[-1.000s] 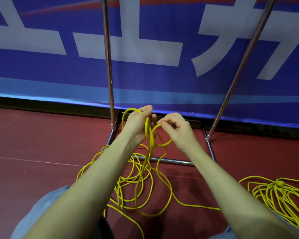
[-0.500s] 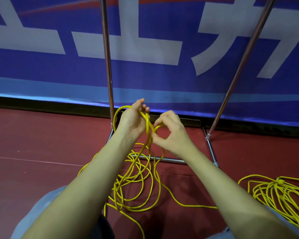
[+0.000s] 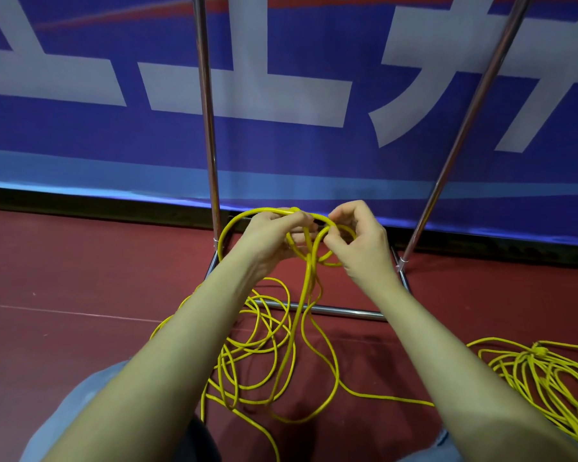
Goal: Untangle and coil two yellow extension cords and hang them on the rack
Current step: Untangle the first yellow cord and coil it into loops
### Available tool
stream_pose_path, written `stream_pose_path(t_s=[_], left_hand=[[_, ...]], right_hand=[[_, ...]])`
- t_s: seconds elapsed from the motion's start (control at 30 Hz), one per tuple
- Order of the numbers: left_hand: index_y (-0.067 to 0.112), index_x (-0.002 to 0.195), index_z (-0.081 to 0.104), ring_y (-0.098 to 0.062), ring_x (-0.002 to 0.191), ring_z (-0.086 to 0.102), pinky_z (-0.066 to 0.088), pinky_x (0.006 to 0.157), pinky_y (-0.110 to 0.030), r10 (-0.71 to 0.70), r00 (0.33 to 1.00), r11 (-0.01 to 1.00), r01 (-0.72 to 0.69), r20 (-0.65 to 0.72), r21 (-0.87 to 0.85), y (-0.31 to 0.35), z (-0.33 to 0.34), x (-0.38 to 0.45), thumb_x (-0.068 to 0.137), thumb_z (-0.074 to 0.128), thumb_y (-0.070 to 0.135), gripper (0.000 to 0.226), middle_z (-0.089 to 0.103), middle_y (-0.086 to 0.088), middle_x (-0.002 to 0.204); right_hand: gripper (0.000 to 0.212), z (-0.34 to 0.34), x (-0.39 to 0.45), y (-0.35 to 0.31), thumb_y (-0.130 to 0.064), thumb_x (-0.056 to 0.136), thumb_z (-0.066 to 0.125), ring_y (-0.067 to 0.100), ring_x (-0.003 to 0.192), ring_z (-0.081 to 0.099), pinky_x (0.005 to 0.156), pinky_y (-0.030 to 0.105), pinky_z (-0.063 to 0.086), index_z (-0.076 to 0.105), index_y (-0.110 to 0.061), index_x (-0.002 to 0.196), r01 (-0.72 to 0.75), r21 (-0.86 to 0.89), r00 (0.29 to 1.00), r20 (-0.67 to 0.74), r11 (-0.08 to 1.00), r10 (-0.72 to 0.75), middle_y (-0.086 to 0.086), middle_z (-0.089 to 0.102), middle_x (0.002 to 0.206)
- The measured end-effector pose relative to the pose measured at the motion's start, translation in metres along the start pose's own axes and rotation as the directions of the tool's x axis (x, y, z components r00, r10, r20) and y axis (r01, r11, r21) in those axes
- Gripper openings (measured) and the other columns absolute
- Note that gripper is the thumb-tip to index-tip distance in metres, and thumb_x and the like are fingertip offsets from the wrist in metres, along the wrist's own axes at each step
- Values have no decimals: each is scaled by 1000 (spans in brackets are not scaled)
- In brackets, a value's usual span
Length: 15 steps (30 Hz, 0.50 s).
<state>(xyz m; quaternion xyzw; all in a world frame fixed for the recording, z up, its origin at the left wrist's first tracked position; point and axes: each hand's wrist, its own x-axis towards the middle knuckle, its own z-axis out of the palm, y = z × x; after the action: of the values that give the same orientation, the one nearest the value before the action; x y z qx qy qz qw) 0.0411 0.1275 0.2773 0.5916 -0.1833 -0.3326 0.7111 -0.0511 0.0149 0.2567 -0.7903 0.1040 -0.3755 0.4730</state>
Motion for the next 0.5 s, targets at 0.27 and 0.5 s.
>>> stream_pose_path(t_s=[0.27, 0.5], left_hand=[[9, 75, 59, -12, 61, 61, 54, 61, -22, -80, 986, 996, 84, 145, -19, -1, -8, 6, 81, 66, -4, 16, 55, 3, 64], [9, 70, 54, -22, 64, 59, 45, 49, -23, -9, 999, 999, 11, 33, -42, -9, -4, 11, 62, 76, -11, 31, 49, -18, 90]], right_hand=[[32, -2, 3, 8, 6, 87, 54, 18, 88, 62, 79, 26, 50, 50, -25, 89, -14, 79, 1000, -6, 997, 15, -1, 58, 89], [30, 0, 7, 6, 6, 86, 57, 6, 83, 61, 77, 19, 49, 52, -23, 87, -57, 84, 998, -11, 995, 58, -3, 60, 88]])
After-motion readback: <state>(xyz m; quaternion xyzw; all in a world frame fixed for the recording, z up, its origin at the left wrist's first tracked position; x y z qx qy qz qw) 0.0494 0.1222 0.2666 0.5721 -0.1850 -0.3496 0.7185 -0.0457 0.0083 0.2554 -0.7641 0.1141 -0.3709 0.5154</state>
